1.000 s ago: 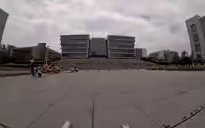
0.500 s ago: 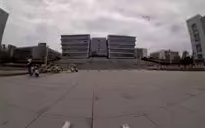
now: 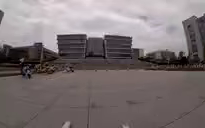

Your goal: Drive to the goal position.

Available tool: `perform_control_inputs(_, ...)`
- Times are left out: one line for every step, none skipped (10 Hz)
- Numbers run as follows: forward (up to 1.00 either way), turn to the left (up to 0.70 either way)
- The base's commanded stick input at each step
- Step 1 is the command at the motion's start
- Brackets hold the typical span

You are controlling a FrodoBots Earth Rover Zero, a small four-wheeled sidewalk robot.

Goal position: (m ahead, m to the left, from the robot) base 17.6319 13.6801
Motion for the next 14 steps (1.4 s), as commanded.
perform_control_inputs(0.70, 0.00)
perform_control_inputs(0.70, 0.00)
perform_control_inputs(0.70, 0.00)
perform_control_inputs(0.70, 0.00)
perform_control_inputs(0.70, 0.00)
perform_control_inputs(0.70, 0.00)
perform_control_inputs(0.70, 0.00)
perform_control_inputs(0.70, 0.00)
perform_control_inputs(0.70, 0.00)
perform_control_inputs(0.70, 0.00)
perform_control_inputs(0.70, 0.00)
perform_control_inputs(0.70, 0.00)
perform_control_inputs(0.70, 0.00)
perform_control_inputs(0.70, 0.00)
